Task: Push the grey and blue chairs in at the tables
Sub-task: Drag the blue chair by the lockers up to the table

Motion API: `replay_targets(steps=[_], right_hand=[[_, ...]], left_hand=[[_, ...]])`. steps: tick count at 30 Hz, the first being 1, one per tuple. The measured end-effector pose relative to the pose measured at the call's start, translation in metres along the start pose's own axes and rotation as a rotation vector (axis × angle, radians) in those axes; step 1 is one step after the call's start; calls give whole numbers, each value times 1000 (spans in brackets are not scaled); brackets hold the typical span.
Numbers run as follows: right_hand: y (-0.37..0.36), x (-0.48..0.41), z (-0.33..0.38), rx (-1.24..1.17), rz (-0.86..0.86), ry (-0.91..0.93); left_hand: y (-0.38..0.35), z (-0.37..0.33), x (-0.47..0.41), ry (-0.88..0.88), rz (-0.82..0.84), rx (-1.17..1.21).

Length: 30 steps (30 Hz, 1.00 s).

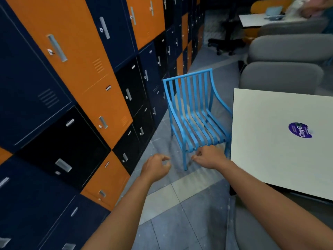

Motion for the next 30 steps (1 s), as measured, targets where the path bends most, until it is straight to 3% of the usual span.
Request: replay_targets(steps=[7, 15, 23, 30], right_hand=[[-4, -91, 7, -24, 47, -107], [18, -194, 33, -84, -48, -265], [46, -286, 56, -106, -81, -302], [78, -392, 36, -117, -82, -266]], left_hand=[[6, 21, -113, -51, 101, 6], [49, 31, -259, -176, 204, -61], [76, 17, -375, -260, 210, 4], [75, 8, -474, -255, 215, -8]])
Point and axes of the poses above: each hand's wrist, its own x-axis away from the middle knuckle, its own y-axis out of the back of the hand, z = x × y, the point moved 3 cm from there along -x, towards the middle knuckle, and after that the axes turned 4 degrees about -z, right-handed, at the moved point
